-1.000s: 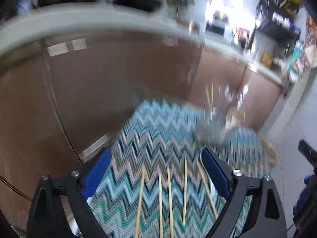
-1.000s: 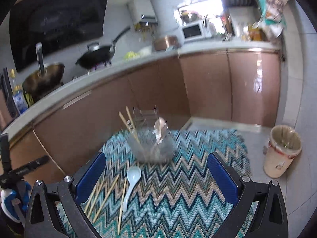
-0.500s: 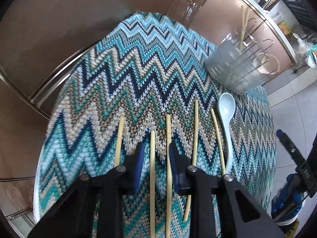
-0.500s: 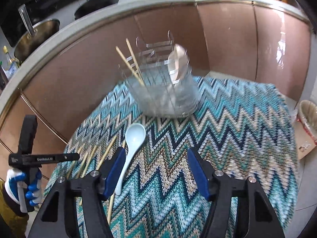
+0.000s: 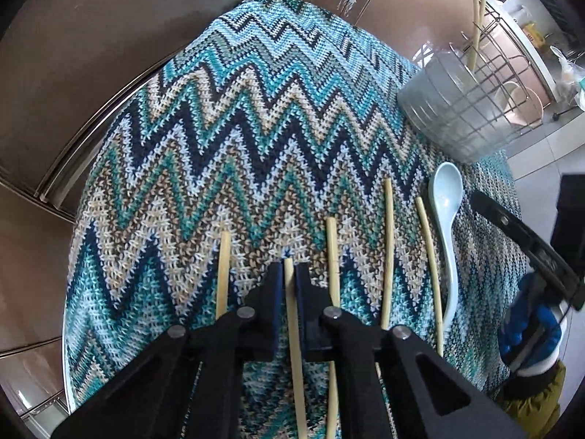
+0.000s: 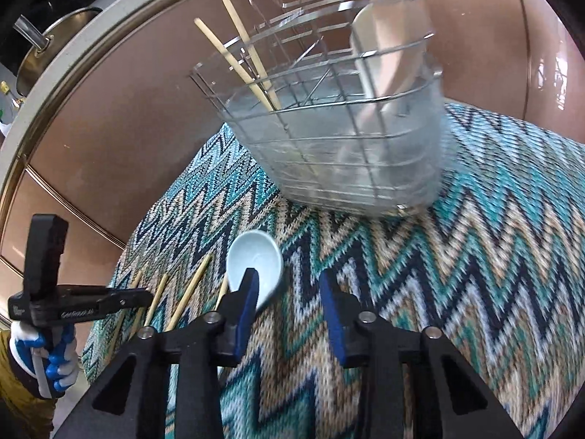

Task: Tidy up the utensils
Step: 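Grasp a chopstick with the left tool while the right tool grasps a white spoon, then lower the chopstick into the wire basket with the left tool while the right tool releases the spoon there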

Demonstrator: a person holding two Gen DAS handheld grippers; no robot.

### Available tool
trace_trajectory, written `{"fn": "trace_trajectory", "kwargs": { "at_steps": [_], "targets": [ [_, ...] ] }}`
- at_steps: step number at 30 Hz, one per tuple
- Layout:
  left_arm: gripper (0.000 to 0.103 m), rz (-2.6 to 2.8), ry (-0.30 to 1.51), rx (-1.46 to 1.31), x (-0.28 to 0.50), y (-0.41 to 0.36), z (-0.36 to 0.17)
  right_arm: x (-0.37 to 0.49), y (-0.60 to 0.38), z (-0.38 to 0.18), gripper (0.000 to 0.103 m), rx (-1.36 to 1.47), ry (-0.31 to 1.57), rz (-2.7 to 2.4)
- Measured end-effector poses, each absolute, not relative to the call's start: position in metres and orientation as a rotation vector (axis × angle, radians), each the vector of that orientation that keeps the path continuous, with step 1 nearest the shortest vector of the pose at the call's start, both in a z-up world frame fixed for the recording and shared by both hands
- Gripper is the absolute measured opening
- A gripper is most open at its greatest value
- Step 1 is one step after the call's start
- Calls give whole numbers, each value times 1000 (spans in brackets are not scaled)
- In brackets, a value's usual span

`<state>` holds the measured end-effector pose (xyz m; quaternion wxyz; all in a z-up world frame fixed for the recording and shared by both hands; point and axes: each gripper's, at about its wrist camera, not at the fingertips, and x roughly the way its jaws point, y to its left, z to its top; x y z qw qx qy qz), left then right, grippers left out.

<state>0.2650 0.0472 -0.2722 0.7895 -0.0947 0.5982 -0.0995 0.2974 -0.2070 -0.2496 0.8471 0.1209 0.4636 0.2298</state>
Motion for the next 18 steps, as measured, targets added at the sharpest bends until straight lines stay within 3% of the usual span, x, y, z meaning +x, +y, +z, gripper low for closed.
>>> {"fn": "trace_trajectory", "kwargs": {
  "at_steps": [8,18],
  "targets": [
    [5,-207,1269,-172,262,40,-272,325,-184,-259,11,176,1006,572],
    [5,-212,1155,-169,252,39,-261,310,-179,-241,7,64,967,546]
  ]
}}
